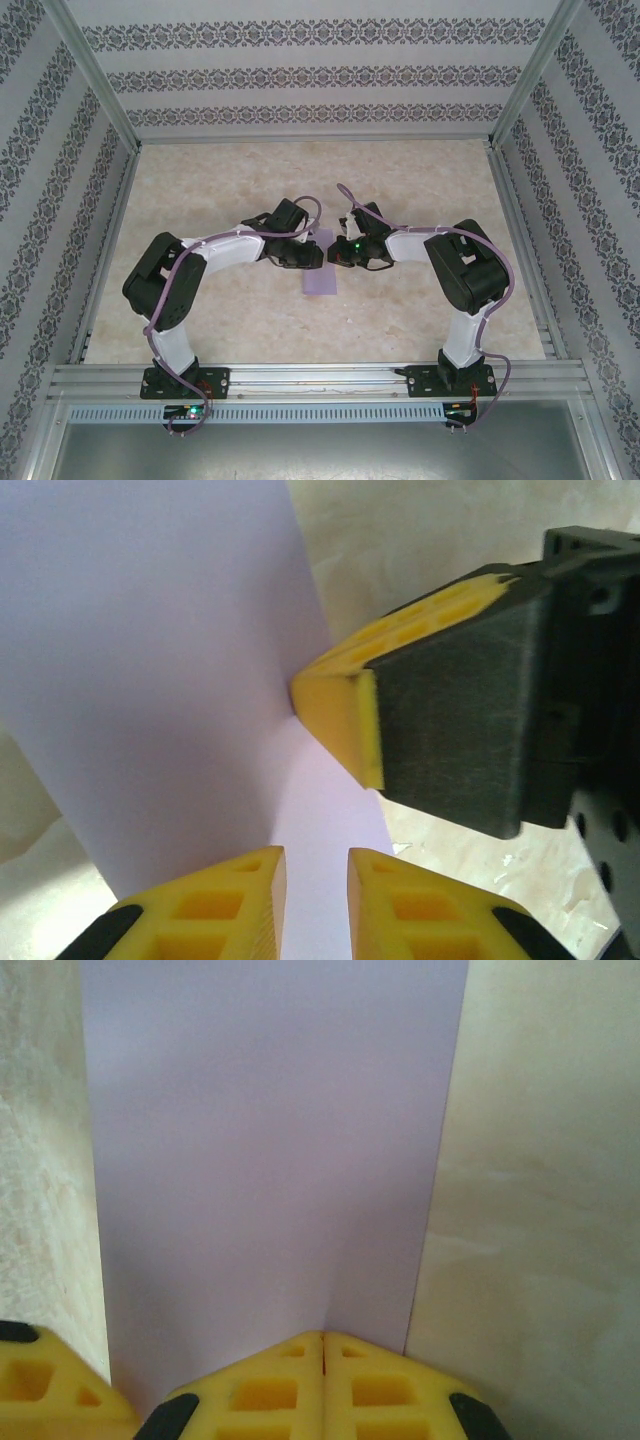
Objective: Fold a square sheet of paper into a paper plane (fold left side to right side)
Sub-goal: First fold the square sheet of paper in half at the center of the table.
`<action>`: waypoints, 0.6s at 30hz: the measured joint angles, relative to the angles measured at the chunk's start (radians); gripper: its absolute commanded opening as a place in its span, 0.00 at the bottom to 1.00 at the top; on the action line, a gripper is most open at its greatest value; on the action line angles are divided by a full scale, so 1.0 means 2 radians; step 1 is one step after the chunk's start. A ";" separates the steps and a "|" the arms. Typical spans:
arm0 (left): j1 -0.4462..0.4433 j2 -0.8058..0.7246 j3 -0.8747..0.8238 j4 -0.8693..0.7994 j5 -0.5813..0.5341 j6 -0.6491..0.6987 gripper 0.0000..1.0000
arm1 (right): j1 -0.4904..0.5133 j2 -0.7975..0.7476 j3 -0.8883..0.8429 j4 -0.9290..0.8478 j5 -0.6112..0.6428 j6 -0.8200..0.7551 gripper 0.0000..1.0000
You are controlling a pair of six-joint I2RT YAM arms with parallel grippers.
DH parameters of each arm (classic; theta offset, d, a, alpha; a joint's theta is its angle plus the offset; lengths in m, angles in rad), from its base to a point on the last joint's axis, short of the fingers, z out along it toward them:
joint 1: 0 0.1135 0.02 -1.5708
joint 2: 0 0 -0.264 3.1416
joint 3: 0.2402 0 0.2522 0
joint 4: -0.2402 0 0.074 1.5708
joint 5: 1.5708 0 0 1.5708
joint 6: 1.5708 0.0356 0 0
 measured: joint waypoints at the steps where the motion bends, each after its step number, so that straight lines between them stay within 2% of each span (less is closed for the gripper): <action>1: 0.002 0.001 -0.003 0.004 0.001 0.000 0.22 | 0.000 0.000 0.000 0.000 0.000 -0.001 0.00; 18: 0.032 0.011 -0.059 0.056 0.010 -0.011 0.17 | 0.000 0.000 0.001 -0.004 0.002 -0.012 0.00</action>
